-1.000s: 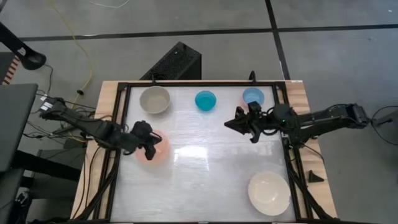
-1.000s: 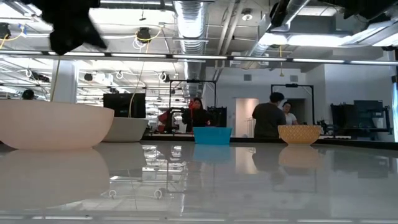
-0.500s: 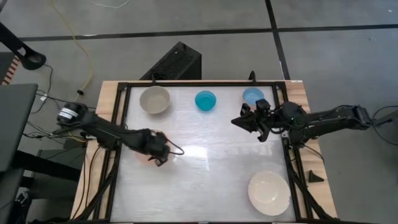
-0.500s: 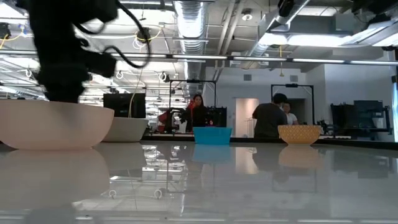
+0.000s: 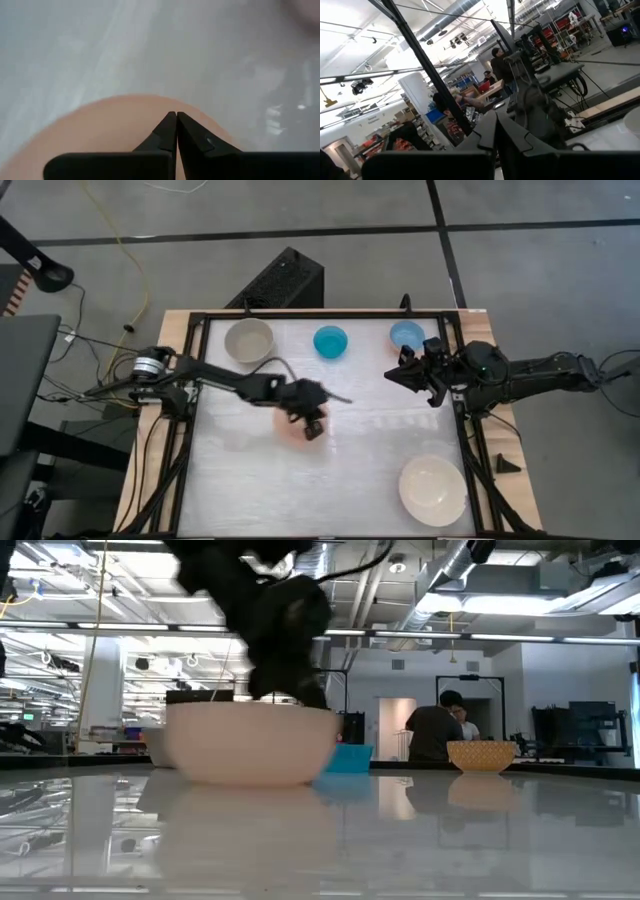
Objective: Nest bowls inside each other
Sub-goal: Stack the orange bowl on top of the white bowl
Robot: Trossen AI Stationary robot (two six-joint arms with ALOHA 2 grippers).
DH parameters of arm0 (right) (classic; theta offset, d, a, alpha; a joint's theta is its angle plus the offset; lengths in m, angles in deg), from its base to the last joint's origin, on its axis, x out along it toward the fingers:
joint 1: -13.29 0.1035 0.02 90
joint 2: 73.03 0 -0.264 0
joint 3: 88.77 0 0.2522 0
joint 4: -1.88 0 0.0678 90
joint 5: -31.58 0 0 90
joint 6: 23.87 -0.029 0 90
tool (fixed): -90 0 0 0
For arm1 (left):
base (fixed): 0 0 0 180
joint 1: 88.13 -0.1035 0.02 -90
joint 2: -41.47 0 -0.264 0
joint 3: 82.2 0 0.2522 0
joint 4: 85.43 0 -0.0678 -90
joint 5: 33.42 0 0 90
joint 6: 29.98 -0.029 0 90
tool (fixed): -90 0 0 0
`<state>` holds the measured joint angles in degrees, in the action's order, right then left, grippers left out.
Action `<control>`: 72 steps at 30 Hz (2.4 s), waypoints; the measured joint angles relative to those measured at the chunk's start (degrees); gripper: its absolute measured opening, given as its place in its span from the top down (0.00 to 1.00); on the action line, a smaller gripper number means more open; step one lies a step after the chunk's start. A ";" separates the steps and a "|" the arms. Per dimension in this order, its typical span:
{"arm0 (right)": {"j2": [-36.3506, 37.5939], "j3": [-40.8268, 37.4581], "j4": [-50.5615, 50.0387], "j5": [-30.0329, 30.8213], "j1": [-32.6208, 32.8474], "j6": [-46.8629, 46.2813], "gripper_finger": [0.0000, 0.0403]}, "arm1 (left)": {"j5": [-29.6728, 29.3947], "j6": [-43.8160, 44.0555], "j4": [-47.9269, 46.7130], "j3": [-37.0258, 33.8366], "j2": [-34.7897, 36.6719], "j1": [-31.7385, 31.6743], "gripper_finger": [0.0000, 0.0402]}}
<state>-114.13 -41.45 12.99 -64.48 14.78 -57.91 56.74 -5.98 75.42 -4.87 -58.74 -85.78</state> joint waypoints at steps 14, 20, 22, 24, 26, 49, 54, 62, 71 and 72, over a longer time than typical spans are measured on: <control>-6.68 -0.04 -4.78 -3.36 9.17 -1.53 0.91 | -1.86 -11.76 -1.79 12.98 13.33 -10.62 1.00; -21.23 -0.13 6.61 -10.01 10.04 -1.60 0.91 | 1.95 -13.94 -2.14 13.00 25.15 -13.78 1.00; -25.91 -0.13 11.83 -10.60 8.94 -1.57 0.90 | 2.38 -13.95 -4.79 13.00 28.41 -14.22 1.00; -30.25 -0.13 15.69 -12.72 7.09 -1.47 0.87 | 2.31 -13.92 -8.00 13.00 31.66 -14.25 1.00; -34.25 -0.11 17.51 -16.13 4.87 -0.55 0.83 | 2.20 -13.86 -11.67 13.00 34.65 -14.25 1.00; -61.39 29.48 -34.11 -11.69 4.66 52.58 0.50 | 0.42 -8.03 -25.55 12.94 45.77 -14.18 1.00; -65.90 33.86 -38.49 -4.42 4.87 52.44 0.60 | -0.98 -8.68 -26.29 12.94 45.75 -14.18 1.00; -65.12 38.59 -46.09 -5.63 2.51 48.66 0.93 | -0.89 -10.17 -27.43 12.94 45.78 -14.18 1.00; -51.06 38.60 -53.70 -9.86 -2.57 34.99 0.91 | 0.41 -13.70 -28.86 12.94 45.88 -14.16 1.00; -49.14 38.60 -55.55 -9.81 -2.75 33.70 0.92 | 0.89 -14.29 -28.81 12.94 45.93 -14.16 1.00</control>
<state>-163.28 -2.85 -42.55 -74.29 12.03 -24.21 57.64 -20.27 46.61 8.07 -12.82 -99.94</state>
